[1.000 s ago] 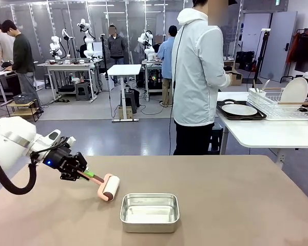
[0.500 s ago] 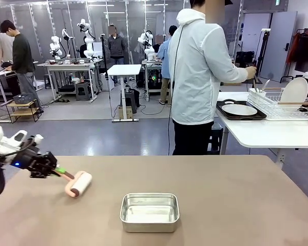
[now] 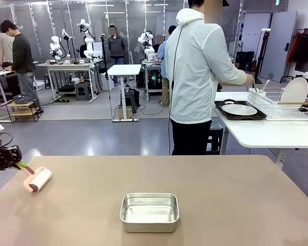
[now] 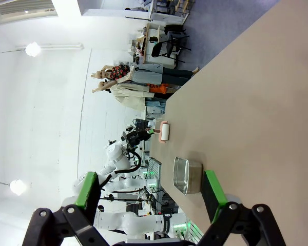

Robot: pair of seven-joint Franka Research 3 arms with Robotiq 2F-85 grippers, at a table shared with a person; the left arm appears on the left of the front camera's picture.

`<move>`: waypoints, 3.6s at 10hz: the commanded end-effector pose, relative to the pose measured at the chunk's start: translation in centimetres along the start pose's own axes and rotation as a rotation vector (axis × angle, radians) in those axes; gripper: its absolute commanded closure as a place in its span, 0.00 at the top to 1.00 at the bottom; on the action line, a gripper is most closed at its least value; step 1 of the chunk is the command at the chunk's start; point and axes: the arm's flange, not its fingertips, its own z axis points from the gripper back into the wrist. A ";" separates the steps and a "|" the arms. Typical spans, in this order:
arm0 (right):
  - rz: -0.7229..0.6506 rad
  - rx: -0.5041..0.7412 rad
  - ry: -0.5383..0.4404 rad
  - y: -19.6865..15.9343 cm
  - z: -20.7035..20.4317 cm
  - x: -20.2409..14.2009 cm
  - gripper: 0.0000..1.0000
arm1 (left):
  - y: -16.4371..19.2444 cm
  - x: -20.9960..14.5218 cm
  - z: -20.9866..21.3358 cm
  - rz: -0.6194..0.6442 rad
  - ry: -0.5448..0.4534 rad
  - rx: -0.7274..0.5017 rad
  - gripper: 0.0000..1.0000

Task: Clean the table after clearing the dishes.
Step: When the right (or left) Handle tray is removed, use the right hand (or left hand) to clean the right (or left) side of the table with the Lint Roller, then place the Lint Roller back on top of the Airtight Container.

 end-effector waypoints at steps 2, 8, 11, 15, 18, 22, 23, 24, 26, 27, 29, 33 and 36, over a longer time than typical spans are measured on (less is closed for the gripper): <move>0.006 0.004 0.004 0.3 0.0 -0.1 1.00 | -0.2 -2.0 1.1 -0.003 -0.036 0.289 0.21; 0.006 0.004 0.004 0.3 0.0 -0.1 1.00 | -9.1 -2.9 13.0 -0.156 -0.253 0.256 0.21; 0.006 0.004 0.004 0.3 0.0 -0.1 1.00 | -9.4 -2.2 13.7 -0.170 -0.274 0.252 0.21; 0.006 0.004 0.004 0.3 0.0 -0.1 1.00 | -9.4 -2.2 13.7 -0.170 -0.274 0.252 0.21; 0.006 0.004 0.004 0.3 0.0 -0.1 1.00 | -9.4 -2.2 13.7 -0.170 -0.274 0.252 0.21; 0.006 0.004 0.004 0.3 0.0 -0.1 1.00 | -9.4 -2.2 13.7 -0.170 -0.274 0.252 0.21; 0.006 0.004 0.004 0.3 0.0 -0.1 1.00 | -9.4 -2.2 13.4 -0.168 -0.264 0.246 0.21; 0.006 0.004 0.004 0.3 0.0 -0.1 1.00 | -13.2 -3.0 15.0 -0.313 -0.315 0.247 0.21; 0.006 0.004 0.004 0.3 0.0 -0.1 1.00 | -20.2 -6.8 17.3 -0.611 -0.384 0.263 0.21; 0.006 0.004 0.004 0.3 0.0 -0.1 1.00 | -23.6 -9.4 17.6 -0.763 -0.389 0.272 0.21; 0.006 0.004 0.004 0.3 0.0 -0.1 1.00 | -30.3 -14.3 18.4 -1.054 -0.371 0.224 0.21; 0.006 0.004 0.004 0.3 0.0 -0.1 1.00 | -39.6 -24.8 14.4 -1.637 -0.128 0.046 0.21; 0.006 0.004 0.004 0.3 0.0 -0.1 1.00 | -43.5 -27.2 10.5 -1.822 -0.006 0.031 0.21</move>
